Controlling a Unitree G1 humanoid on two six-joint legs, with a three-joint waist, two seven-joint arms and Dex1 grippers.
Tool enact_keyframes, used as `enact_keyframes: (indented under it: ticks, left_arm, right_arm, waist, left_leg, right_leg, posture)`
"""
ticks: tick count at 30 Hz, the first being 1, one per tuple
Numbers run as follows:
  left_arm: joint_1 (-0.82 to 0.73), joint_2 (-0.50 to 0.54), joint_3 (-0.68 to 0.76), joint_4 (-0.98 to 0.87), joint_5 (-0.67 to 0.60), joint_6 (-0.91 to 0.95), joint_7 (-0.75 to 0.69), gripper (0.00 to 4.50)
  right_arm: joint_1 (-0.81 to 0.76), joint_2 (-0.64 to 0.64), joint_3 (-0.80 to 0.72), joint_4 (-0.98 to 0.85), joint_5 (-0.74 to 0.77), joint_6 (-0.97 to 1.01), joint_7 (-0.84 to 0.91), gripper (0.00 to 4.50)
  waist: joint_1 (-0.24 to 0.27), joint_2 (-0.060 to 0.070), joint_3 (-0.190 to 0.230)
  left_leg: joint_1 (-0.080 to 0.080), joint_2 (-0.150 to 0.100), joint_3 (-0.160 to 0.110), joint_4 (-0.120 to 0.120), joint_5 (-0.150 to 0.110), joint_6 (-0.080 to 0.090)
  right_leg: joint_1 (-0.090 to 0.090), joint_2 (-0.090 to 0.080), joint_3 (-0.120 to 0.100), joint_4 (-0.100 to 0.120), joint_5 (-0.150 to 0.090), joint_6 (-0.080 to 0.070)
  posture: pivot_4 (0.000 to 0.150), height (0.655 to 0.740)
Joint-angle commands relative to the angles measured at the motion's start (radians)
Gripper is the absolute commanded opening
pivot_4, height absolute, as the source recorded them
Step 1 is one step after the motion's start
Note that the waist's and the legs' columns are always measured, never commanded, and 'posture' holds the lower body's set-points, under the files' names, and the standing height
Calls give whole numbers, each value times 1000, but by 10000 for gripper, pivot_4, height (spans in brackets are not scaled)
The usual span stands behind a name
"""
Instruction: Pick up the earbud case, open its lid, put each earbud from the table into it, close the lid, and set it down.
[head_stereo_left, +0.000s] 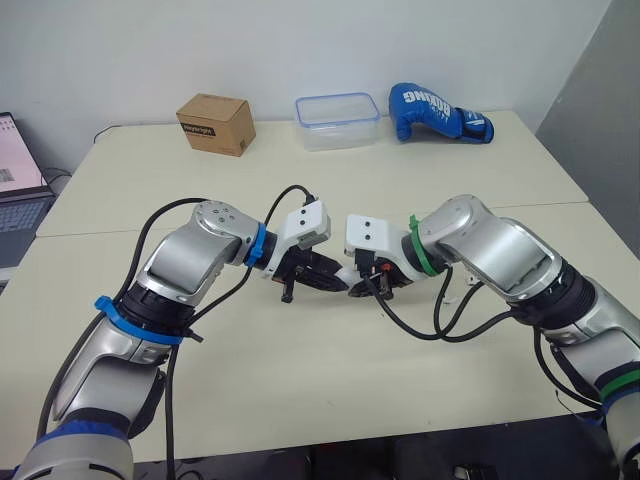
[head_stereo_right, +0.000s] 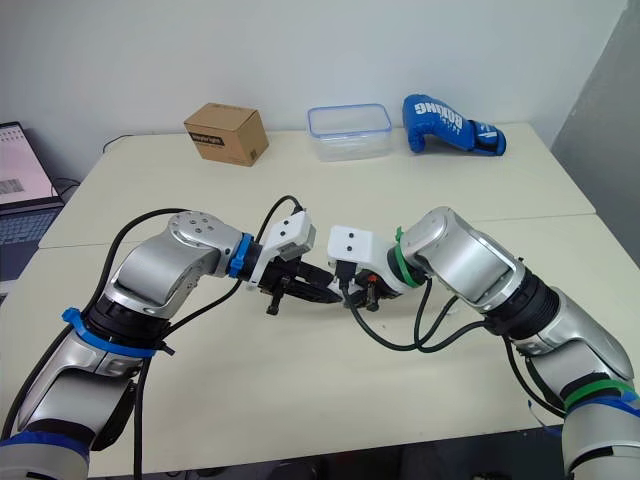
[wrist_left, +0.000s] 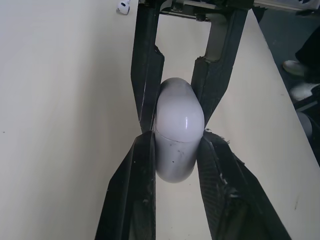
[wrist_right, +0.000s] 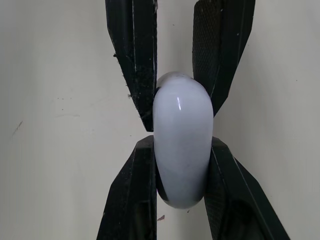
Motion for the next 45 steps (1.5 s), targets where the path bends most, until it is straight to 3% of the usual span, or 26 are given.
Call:
enact_keyframes:
  ticks: [1,7,14,24,30,38,45]
  left_arm:
    - [-29,-5,22,-12,-10,6,-1,7855]
    - [-23,-2,23,-16,-1,6,4,7855]
    - [6,7,57,-25,-6,1,31,7855]
    - [200,-29,318,-59,-155,-115,86,7855]
    - [272,-79,398,-39,-204,-242,93,7855]
    - [289,-158,398,47,-197,-390,79,7855]
    - [281,-175,378,69,-195,-416,61,7855]
  right_arm:
    - [-32,6,-8,-14,-21,8,-10,8084]
    - [-39,14,-9,-4,-23,11,-11,8084]
    - [-28,7,-38,-6,-13,-10,-9,31715]
    - [203,-45,-339,-35,119,-179,9,31715]
    - [330,-37,-487,-58,208,-210,-6,31715]
    - [465,13,-621,-149,344,-185,-81,31715]
    - [389,61,-622,-116,354,-185,-157,31715]
  waist:
    - [0,0,0]
    - [0,0,0]
    - [0,0,0]
    - [5,0,0]
    - [10,0,0]
    - [12,0,0]
    - [11,0,0]
  left_leg:
    - [0,0,0,0,0,0]
    - [0,0,0,0,0,0]
    - [0,0,0,0,0,0]
    - [-1,0,0,1,0,0]
    - [-1,-1,1,1,0,0]
    - [0,-1,1,1,0,0]
    - [0,-1,1,1,0,0]
  right_leg:
    - [0,0,0,0,0,0]
    - [0,0,0,0,0,0]
    - [0,0,0,0,0,0]
    - [-1,-1,0,0,0,0]
    - [0,-1,0,0,0,-1]
    - [0,-2,0,0,0,-1]
    - [0,-1,1,0,0,-1]
  posture:
    - [1500,7307]
    - [1500,7307]
    - [1500,7307]
    - [1500,7307]
    - [1500,7307]
    - [1500,7307]
    - [1500,7307]
